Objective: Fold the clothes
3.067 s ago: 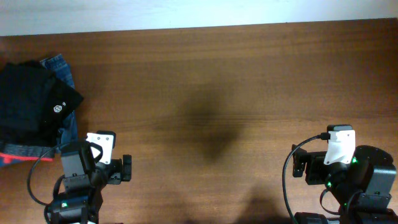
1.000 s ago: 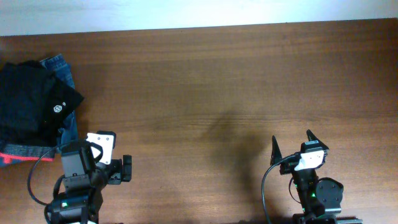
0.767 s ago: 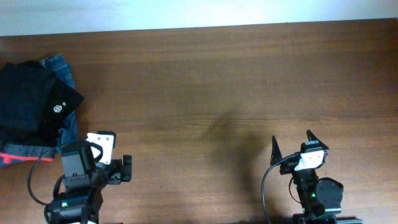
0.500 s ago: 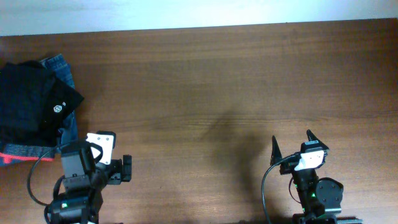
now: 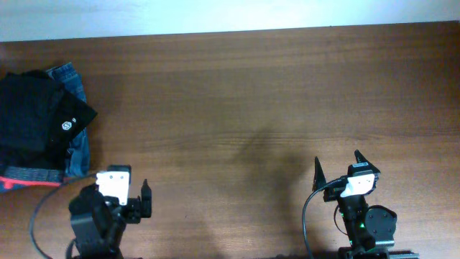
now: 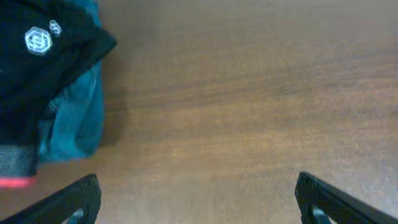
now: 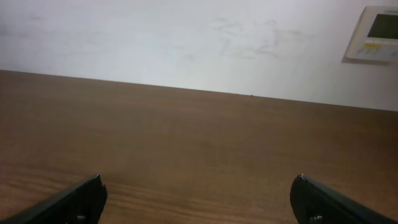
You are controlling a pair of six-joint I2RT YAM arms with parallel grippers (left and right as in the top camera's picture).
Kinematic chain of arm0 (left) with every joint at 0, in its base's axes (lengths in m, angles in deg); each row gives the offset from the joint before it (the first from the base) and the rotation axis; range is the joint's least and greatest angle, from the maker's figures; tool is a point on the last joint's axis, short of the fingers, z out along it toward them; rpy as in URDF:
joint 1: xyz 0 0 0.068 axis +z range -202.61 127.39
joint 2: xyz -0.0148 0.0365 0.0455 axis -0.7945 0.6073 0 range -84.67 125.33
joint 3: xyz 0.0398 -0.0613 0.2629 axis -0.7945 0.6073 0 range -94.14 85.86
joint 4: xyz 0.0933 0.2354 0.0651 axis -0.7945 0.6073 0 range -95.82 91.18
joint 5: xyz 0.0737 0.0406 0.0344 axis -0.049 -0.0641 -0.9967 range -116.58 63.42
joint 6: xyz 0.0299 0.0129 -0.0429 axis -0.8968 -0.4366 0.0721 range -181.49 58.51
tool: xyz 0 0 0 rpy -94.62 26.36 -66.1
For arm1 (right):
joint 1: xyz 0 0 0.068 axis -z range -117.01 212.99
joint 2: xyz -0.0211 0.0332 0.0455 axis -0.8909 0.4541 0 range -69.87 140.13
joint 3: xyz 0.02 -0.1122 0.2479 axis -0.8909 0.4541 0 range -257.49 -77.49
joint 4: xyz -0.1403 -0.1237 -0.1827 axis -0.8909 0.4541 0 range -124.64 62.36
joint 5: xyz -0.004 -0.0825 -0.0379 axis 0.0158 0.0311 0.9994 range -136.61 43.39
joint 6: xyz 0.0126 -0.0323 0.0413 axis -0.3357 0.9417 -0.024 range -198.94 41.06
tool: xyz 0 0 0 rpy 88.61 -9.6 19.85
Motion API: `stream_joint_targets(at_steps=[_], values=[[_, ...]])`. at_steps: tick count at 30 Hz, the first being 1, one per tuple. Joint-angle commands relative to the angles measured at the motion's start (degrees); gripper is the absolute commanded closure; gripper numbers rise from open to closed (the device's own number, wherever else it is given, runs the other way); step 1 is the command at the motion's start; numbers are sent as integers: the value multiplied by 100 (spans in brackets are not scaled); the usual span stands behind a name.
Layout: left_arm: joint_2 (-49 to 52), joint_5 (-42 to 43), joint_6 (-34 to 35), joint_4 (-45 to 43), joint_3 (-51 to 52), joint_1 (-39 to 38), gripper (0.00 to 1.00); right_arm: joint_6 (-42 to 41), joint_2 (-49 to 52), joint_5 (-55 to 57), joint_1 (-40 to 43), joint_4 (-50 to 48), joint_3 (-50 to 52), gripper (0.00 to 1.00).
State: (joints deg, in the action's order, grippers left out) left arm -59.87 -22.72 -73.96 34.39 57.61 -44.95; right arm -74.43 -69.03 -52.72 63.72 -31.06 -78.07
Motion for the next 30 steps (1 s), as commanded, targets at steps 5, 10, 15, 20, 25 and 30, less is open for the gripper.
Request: stream_joint_targets(at_steps=[5,10,15,20,25,30], values=[[-1165,710,315,-1576,1449,-120,1,-26,-48,81,-35,37,26,1],[-1670,706,573,-3012,2240,-319,1,-26,-48,81,-35,37,26,1],[-2173,267,509,-3700,2776,-365,1,-26,-48,81,-35,37,26,1],[-2452,-332,509,-3545,2778,-365,1,-26,-48,81,-35,37,26,1],[-2455,-238,511,-3565,2776,-365,1,-26,-48,81,-35,37,26,1],[-2455,-238,511,-3565,2776,-365,0,-26,-48,81,-35,37,26,1]])
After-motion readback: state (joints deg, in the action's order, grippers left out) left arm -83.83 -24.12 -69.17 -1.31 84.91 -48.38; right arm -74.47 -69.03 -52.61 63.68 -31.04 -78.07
